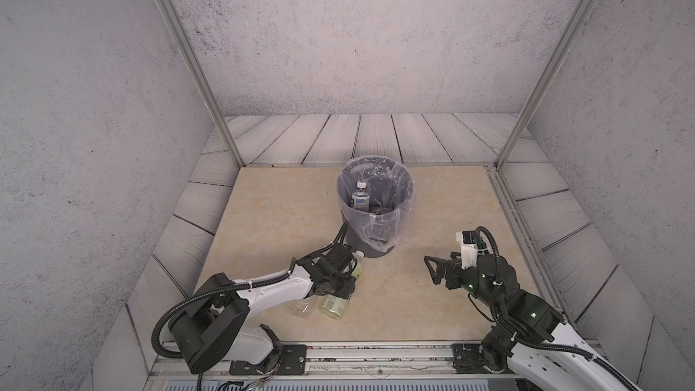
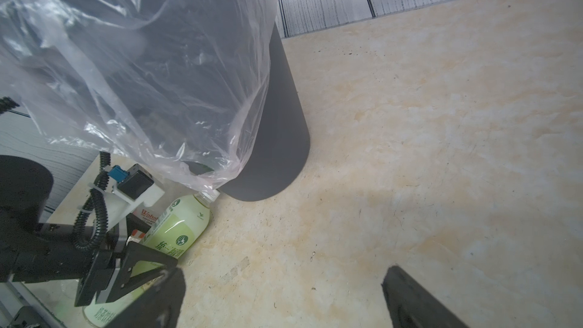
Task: Throw the plastic bottles in the bin
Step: Pick up the plastic bottle from the center of the table.
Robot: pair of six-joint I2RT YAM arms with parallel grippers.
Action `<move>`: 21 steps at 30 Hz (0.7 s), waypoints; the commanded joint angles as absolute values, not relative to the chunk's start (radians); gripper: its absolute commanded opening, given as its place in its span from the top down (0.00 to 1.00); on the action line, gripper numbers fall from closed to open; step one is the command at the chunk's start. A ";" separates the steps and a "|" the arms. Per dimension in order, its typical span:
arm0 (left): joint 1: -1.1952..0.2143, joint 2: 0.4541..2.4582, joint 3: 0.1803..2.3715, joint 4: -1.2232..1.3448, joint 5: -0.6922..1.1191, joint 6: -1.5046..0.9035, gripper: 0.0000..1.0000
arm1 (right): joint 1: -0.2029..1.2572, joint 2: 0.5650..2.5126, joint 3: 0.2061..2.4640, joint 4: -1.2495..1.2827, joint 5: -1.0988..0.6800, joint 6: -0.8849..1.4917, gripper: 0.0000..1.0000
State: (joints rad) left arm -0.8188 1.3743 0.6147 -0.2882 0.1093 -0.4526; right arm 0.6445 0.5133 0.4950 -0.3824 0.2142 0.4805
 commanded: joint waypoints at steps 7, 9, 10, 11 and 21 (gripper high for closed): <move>-0.828 1.273 0.634 -0.353 0.050 -0.426 0.49 | 0.644 0.520 0.497 -0.362 0.255 0.474 0.00; -0.828 1.228 0.631 -0.366 0.039 -0.426 0.50 | 0.644 0.525 0.497 -0.358 0.255 0.472 0.00; -0.828 1.203 0.630 -0.374 0.033 -0.427 0.50 | 0.644 0.525 0.497 -0.356 0.253 0.474 0.00; -0.828 1.171 0.629 -0.385 0.022 -0.426 0.50 | 0.644 0.523 0.497 -0.353 0.251 0.474 0.00; -0.828 0.854 0.620 -0.457 -0.130 -0.413 0.52 | 0.644 0.554 0.527 -0.361 0.212 0.454 0.00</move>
